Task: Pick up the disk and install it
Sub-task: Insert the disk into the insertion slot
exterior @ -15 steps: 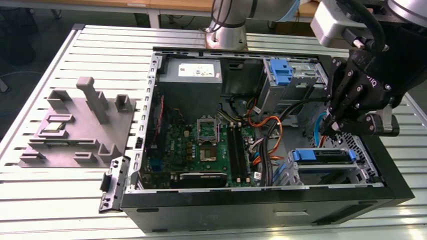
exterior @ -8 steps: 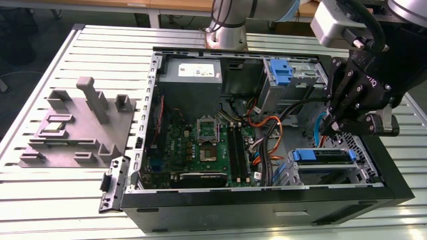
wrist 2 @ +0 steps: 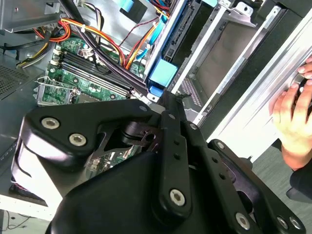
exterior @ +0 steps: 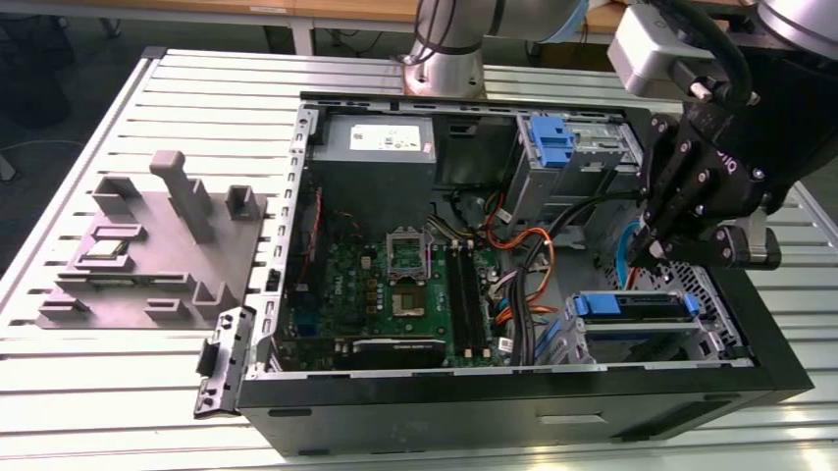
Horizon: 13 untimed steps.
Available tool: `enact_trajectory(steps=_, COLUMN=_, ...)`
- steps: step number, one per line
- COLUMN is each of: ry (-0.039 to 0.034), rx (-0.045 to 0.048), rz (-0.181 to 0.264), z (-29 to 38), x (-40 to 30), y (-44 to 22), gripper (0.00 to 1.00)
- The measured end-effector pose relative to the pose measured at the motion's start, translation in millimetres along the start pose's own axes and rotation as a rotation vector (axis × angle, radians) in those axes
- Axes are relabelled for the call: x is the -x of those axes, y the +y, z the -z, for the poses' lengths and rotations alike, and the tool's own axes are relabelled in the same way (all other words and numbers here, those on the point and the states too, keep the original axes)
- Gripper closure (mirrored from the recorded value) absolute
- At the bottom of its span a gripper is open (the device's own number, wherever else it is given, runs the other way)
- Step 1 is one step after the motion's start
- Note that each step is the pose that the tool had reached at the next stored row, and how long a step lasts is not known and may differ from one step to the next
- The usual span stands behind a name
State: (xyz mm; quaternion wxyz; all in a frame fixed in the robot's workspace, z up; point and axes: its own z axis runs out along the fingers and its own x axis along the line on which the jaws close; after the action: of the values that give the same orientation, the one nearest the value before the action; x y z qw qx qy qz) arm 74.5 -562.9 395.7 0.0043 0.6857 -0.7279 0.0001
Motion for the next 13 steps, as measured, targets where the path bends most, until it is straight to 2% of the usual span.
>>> enact_trajectory(steps=10, ry=0.001, rx=-0.0001, rz=0.0, z=-18.0, x=0.2, y=-0.4, gripper=0.9)
enact_trajectory(steps=13, ry=0.0012, rx=-0.0001, rz=0.0, z=-23.3, x=0.3, y=-2.6, gripper=0.9)
